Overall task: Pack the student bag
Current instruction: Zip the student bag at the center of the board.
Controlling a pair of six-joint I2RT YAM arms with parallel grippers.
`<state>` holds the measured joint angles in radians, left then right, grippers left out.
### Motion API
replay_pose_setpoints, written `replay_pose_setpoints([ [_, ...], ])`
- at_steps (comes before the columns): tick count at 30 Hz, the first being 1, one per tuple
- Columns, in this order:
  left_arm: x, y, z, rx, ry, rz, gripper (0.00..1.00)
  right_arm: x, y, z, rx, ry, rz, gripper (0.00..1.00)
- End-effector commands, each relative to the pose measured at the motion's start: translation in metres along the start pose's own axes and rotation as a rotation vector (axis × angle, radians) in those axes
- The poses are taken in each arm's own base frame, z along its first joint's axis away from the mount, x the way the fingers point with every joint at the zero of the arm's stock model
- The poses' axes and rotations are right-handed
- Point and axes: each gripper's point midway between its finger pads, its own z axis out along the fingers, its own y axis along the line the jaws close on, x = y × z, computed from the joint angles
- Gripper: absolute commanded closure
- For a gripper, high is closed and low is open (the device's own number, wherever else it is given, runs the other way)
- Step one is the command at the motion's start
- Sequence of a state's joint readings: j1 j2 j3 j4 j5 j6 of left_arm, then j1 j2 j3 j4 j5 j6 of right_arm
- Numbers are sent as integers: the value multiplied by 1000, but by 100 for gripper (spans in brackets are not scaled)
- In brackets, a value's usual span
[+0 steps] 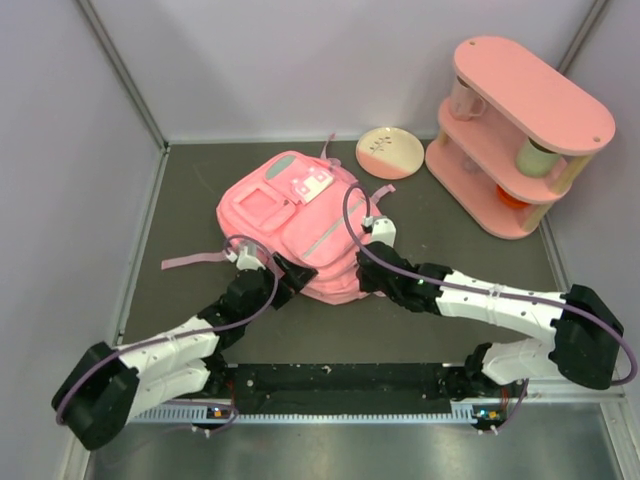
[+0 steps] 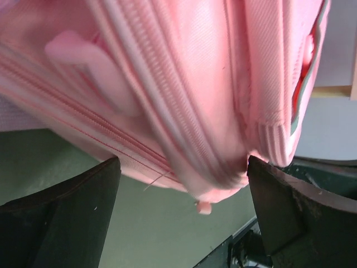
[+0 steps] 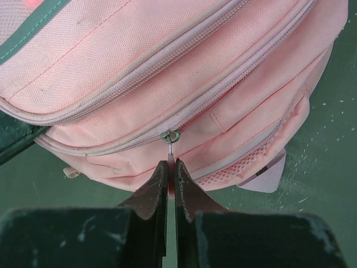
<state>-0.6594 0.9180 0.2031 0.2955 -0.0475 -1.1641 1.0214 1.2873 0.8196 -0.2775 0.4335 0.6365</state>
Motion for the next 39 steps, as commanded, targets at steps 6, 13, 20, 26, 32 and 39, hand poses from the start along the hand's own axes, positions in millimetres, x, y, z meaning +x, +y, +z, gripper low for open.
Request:
replay_pose_setpoints([
  [6,-49,-57,17,155,-261,-159,36,13,2,-15,-49,31,-14,100],
  [13,-52,-10,0,-79,-283,-35,100,13,-20,-11,29,9,-37,100],
  [20,-63,8,-42,-103,-205,101,100,-6,-71,3,150,-18,0,100],
  [26,-68,26,-56,-74,-91,135,100,-27,-93,7,210,-57,-25,100],
  [32,-57,18,-59,23,114,202,100,-41,-90,15,167,-124,-25,100],
  [39,-58,18,-69,9,147,224,100,-79,-96,42,150,-288,-17,100],
])
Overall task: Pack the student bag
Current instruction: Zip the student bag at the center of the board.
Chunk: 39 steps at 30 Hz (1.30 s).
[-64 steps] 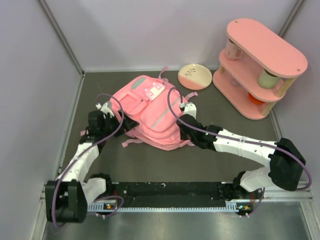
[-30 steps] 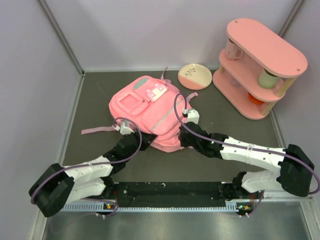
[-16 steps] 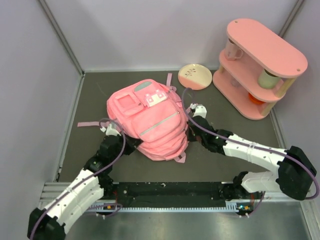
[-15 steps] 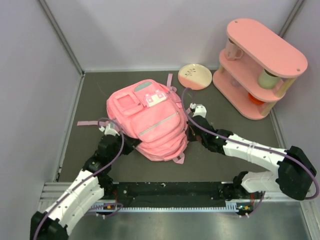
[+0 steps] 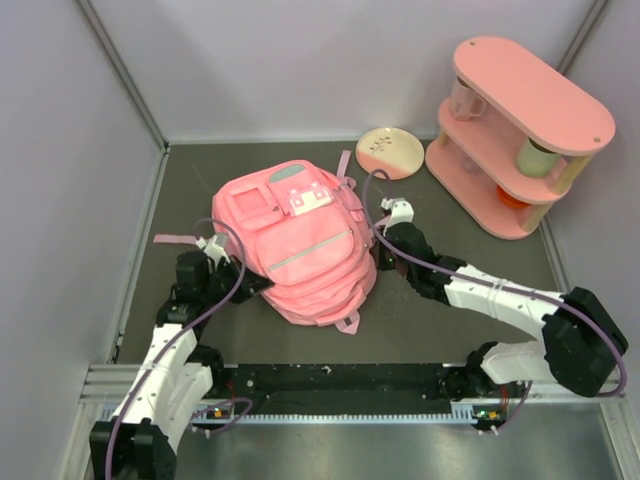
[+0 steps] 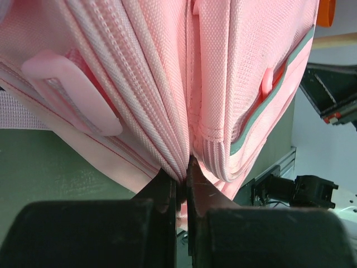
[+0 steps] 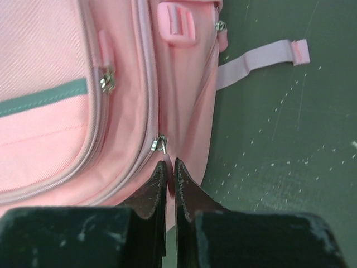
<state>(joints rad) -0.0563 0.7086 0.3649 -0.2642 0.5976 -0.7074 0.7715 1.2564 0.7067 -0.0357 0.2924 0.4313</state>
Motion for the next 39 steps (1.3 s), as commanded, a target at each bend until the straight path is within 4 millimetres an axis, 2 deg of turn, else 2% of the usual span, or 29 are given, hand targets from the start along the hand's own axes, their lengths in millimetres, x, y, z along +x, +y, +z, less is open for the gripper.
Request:
replay_pose_setpoints([
  [1,-4,0,-9,-2,2,95,100,-46,-40,22,140,-202,-18,100],
  [4,-4,2,-9,-12,0,86,100,-67,-37,33,114,-280,-14,100],
  [5,-3,4,-9,-21,2,81,100,-82,-31,35,88,-336,-8,100],
  [8,-3,6,-8,-35,9,74,100,-91,-28,47,60,-376,-24,100],
  [14,-2,11,-6,-52,14,62,100,-126,-11,65,-22,-479,-26,100],
  [16,-2,12,-5,-55,19,61,100,-128,-7,74,-49,-472,-25,100],
  [23,2,18,-2,-73,63,52,100,-162,17,91,-137,-534,-22,100],
  [27,3,19,-1,-83,87,49,100,-168,35,101,-207,-531,-70,100],
  [31,1,16,1,-65,78,54,100,-167,31,110,-181,-503,-68,100],
  [32,-2,13,1,-57,69,56,97,-163,25,110,-152,-481,-61,100],
  [33,-5,9,0,-47,57,66,86,-161,13,110,-93,-472,-49,85],
  [34,-8,6,-1,-39,47,69,54,-159,4,108,-53,-459,-39,76],
  [35,-13,2,-4,-44,30,72,31,-155,-5,106,-14,-445,-9,62],
  [36,-18,-4,-7,-32,4,92,1,-151,-18,100,37,-414,10,40],
  [37,-22,-7,-9,-31,-16,101,1,-153,-30,96,58,-414,30,36],
  [38,-30,-8,-13,-53,-56,113,1,-144,-38,92,69,-395,63,34],
  [39,-34,-9,-17,-69,-87,121,1,-151,-42,79,66,-418,89,32],
])
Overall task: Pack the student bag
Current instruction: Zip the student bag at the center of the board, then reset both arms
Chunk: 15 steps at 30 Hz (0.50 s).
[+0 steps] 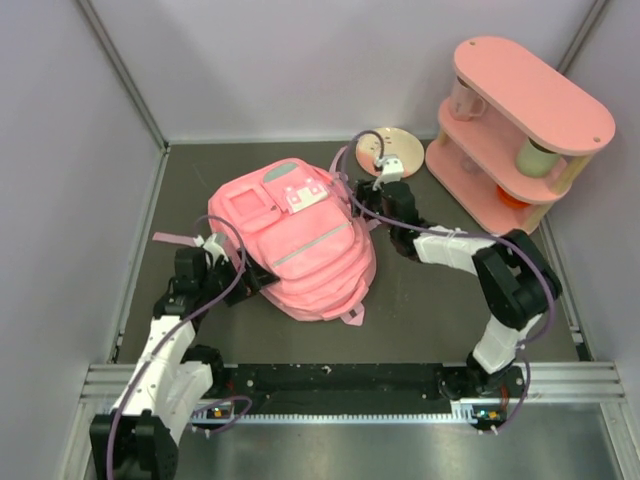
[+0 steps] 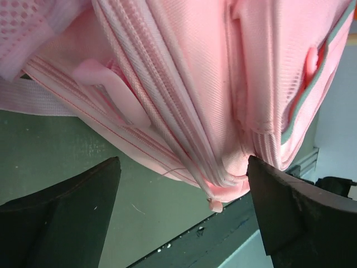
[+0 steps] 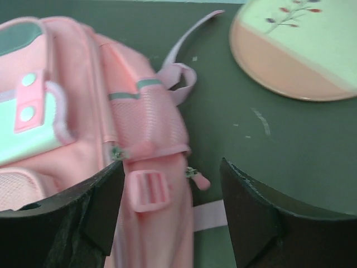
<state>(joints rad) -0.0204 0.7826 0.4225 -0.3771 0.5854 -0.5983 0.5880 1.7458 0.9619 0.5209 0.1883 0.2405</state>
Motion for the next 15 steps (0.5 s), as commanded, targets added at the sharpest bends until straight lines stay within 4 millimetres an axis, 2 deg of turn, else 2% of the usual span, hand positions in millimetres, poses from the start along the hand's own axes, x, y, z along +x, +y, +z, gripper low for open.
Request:
replay_pose_setpoints([
  [1,-36,-22,-22,-3,-160,95,1,-50,-46,-34,138,-109,126,30],
  [2,-41,-25,-27,-17,-183,103,1,-51,-48,-39,139,-108,133,27],
  [4,-46,-16,-35,-93,-231,100,1,-54,-56,-54,163,-95,140,25],
  [9,-72,-12,-62,-203,-392,116,1,-28,-77,-77,207,25,166,20],
  [10,-75,-11,-65,-215,-408,118,1,-14,-82,-82,224,66,170,20],
  [12,-81,-12,-71,-232,-441,129,1,-10,-87,-90,230,76,177,20],
  [13,-83,-12,-73,-242,-449,132,1,1,-91,-94,236,98,173,19],
  [15,-88,-14,-75,-240,-471,146,1,9,-93,-101,236,124,174,19],
])
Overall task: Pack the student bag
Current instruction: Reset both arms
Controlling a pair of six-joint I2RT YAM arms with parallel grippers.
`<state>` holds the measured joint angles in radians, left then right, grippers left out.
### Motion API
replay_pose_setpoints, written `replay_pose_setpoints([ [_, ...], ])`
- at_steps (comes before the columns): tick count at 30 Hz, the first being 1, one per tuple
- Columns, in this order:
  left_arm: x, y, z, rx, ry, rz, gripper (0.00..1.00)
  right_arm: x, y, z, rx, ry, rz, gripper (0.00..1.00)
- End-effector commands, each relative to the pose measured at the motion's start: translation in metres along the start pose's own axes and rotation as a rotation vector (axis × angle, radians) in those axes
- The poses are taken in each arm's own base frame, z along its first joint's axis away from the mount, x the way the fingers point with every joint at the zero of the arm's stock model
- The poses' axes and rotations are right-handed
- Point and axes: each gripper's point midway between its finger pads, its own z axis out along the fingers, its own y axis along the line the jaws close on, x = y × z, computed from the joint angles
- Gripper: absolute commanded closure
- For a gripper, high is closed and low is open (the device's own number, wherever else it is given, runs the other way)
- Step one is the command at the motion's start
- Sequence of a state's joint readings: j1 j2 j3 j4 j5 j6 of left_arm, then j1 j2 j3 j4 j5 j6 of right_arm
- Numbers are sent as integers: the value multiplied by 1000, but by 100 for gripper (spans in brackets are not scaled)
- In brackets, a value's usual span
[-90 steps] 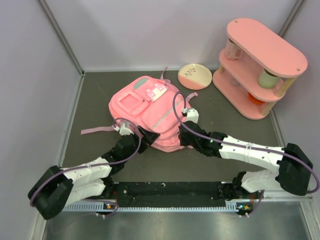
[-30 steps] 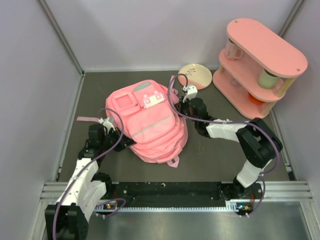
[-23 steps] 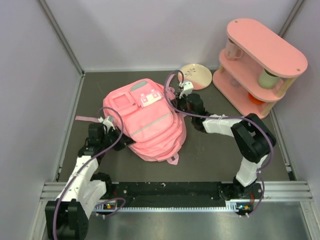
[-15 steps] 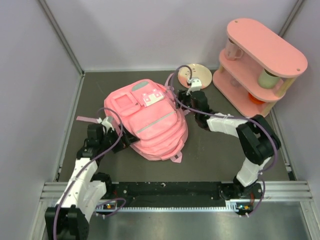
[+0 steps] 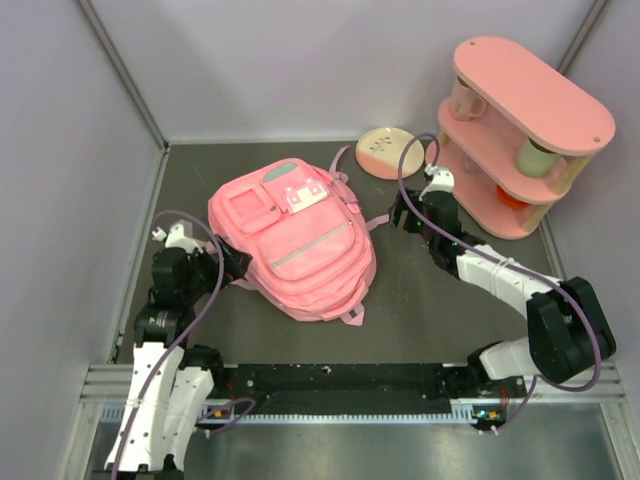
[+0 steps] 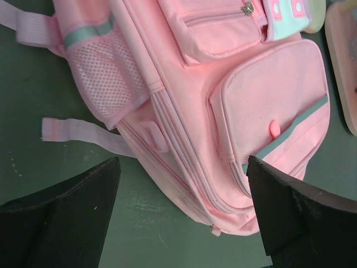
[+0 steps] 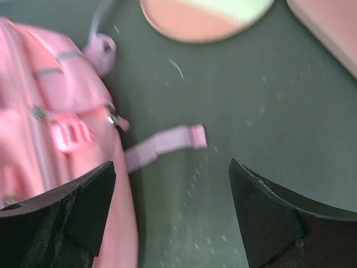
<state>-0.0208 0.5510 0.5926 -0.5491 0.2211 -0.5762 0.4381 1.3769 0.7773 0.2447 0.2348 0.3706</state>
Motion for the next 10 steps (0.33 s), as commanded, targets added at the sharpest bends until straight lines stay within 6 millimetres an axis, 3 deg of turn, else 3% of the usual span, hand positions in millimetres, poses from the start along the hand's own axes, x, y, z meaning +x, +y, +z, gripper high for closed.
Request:
replay_pose_setpoints([
  [1,-26,6,-5,-68,-104,34,1,29,-22,-16,37,100,4,18],
  [4,-34,5,-6,-70,-135,46,1,37,-26,-25,39,115,-4,17],
  [8,-48,13,-6,-124,-200,56,1,36,-31,-35,40,83,-11,14],
  [9,-53,18,-7,-157,-220,58,1,21,-28,-38,26,20,-4,14],
  [10,-58,18,-9,-163,-239,57,1,27,-34,-41,37,10,-24,13],
])
